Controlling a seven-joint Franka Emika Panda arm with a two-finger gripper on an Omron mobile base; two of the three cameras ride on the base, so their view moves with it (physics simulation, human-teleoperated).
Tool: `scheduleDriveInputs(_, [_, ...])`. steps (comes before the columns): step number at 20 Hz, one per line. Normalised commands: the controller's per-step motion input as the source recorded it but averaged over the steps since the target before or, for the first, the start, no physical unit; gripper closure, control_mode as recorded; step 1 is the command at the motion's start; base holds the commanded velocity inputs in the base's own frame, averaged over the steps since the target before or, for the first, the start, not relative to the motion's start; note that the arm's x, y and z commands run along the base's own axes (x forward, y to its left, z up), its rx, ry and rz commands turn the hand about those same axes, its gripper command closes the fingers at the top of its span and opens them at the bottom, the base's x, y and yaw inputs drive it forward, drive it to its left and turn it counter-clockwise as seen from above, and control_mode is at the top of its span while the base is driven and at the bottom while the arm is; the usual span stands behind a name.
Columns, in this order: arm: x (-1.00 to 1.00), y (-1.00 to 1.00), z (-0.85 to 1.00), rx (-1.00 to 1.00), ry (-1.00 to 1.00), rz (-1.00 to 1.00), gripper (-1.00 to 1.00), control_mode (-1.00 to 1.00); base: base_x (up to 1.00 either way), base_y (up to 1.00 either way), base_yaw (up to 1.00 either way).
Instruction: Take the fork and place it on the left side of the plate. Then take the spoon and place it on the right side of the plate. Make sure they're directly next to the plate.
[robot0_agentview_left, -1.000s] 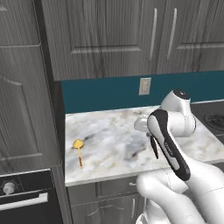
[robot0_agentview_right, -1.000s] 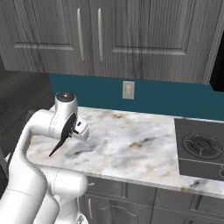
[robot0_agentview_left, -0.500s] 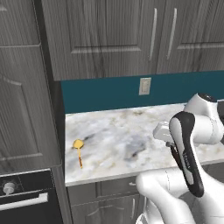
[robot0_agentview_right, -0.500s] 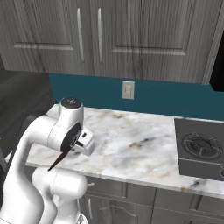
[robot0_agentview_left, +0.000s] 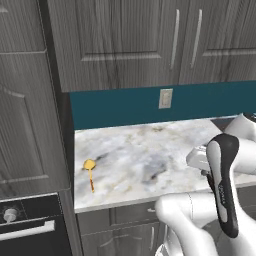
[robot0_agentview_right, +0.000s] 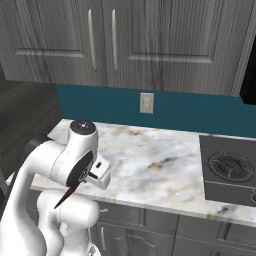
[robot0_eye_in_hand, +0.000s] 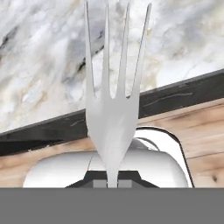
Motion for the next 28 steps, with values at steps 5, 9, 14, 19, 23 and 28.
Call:
scheduleDriveInputs(5, [-0.13,-0.05,0.00,0.00,-0.01,0.00,1.00,1.00,-0.62,-0.28,0.00])
scheduleDriveInputs(9, [0.00,0.00,0.00,0.00,0.00,0.00,1.00,1.00,-0.86,-0.34,0.00])
scheduleDriveInputs(14, [0.00,0.00,0.00,0.00,0.00,0.00,1.00,1.00,-0.78,-0.33,0.00])
scheduleDriveInputs(19, [0.00,0.00,0.00,0.00,0.00,0.00,1.00,1.00,-0.48,-0.30,0.01])
scheduleDriveInputs(23, [0.00,0.00,0.00,0.00,0.00,0.00,1.00,1.00,-0.46,-0.39,0.16])
scheduleDriveInputs(28, [0.00,0.00,0.00,0.00,0.00,0.00,1.00,1.00,-0.62,-0.44,0.28])
